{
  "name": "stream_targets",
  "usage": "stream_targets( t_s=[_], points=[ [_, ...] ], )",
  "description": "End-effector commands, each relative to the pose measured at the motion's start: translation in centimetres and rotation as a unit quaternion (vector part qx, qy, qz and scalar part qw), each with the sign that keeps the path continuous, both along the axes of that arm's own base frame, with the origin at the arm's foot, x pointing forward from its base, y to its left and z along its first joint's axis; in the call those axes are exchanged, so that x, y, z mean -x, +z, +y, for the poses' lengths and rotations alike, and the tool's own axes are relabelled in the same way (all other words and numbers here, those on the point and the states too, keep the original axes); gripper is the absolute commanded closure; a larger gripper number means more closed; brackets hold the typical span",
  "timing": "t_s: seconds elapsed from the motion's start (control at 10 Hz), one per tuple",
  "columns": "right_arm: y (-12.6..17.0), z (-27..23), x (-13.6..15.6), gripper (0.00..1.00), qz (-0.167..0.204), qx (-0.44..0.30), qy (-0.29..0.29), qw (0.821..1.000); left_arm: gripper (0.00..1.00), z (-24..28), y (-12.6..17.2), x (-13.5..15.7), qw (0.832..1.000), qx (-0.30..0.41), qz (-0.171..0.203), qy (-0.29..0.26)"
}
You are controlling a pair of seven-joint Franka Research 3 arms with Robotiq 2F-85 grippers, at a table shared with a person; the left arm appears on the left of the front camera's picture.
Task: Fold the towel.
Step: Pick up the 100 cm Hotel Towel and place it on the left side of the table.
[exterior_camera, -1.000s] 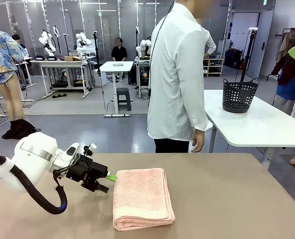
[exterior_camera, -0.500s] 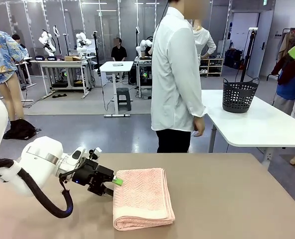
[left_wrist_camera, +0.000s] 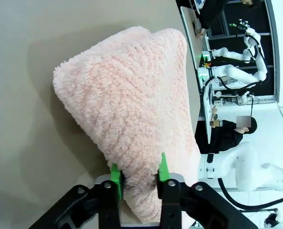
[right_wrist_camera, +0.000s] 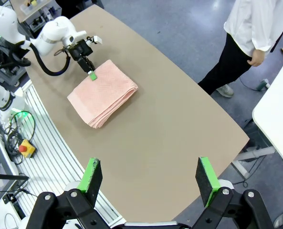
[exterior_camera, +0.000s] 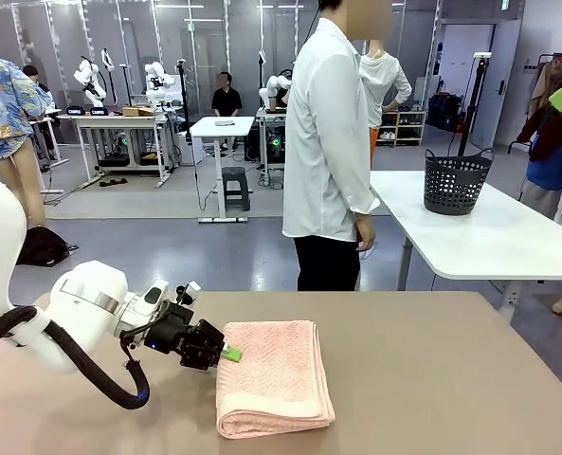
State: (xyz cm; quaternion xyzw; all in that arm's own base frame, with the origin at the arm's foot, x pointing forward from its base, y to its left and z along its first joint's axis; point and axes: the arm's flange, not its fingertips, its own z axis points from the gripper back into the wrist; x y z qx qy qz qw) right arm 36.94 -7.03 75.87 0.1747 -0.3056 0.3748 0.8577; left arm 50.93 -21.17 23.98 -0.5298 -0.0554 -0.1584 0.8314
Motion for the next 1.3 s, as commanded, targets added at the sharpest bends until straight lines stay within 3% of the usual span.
stream_targets(
  t_s=[0.0,0.4,0.7,1.0,1.2],
  points=[
    [0.0,0.1,0.0,0.0,0.001,0.003,-0.001,1.0,1.0,-0.6,0.0,-0.5,1.0,0.011,0.004,-0.004],
    [0.0,0.1,0.0,0.0,0.001,0.003,-0.001,1.0,1.0,-0.6,0.1,-0.7,1.0,0.016,0.004,-0.003],
    [0.0,0.1,0.0,0.0,0.001,0.003,-0.001,1.0,1.0,1.1,1.9,-1.0,1.0,0.022,-0.012,-0.002],
    [0.0,0.1,0.0,0.0,0.001,0.003,-0.001,1.0,1.0,8.7,6.2,-1.5,0.999,0.017,-0.018,0.022],
    [0.0,0.1,0.0,0.0,0.001,0.003,-0.001,1.0,1.0,13.9,7.4,-1.4,1.0,0.003,-0.018,0.024]
  ],
)
